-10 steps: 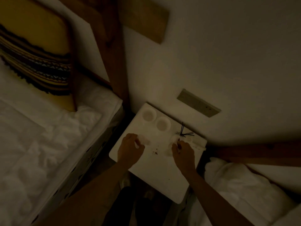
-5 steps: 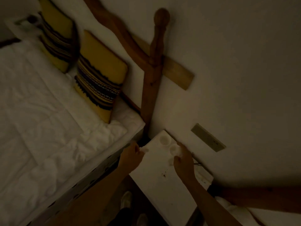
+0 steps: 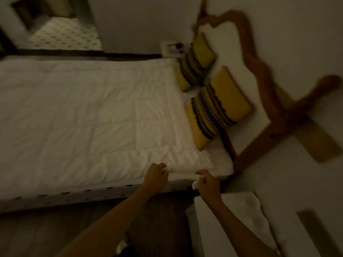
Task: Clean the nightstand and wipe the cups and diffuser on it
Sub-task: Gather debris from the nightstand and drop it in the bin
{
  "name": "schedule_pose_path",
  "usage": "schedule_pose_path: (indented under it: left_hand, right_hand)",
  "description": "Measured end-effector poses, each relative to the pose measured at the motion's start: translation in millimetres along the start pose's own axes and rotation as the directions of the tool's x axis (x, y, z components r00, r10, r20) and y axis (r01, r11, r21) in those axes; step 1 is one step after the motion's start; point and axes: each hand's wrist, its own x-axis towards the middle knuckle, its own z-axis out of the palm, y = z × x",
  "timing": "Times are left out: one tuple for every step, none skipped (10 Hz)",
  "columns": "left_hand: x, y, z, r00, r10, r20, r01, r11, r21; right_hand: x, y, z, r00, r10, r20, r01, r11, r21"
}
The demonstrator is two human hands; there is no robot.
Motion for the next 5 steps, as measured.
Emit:
schedule_pose_path:
  left_hand:
    - [-17, -42, -77, 0.983, -0.132, -0.129, 0.114, 0.984, -0.133]
    - [-35, -95, -152, 0.937, -0.262, -0.230, 0.192, 0.938, -0.287]
    - [-62, -154, -222, 0.891, -0.361, -0.277, 0.260, 0.903, -0.342]
    - [-99, -219, -287, 0.796, -0.502, -0.339, 0.319, 0.823, -0.471]
    - [-142, -271, -342, 0.738, -0.562, -0.373, 0.357, 0.795, -0.490]
  right_hand:
    - [4, -64, 59, 0.985, -0.123, 0.124, 0.131, 0.989, -0.061]
    - [1, -130, 126, 0.953, -0.174, 0.249, 0.187, 0.982, -0.032]
    - [-11, -194, 207, 0.919, -0.229, 0.321, 0.239, 0.971, 0.011]
    - [-36, -249, 288, 0.858, -0.319, 0.402, 0.358, 0.934, -0.023]
    - [-70, -298, 361, 0.800, -0.369, 0.473, 0.444, 0.894, -0.054]
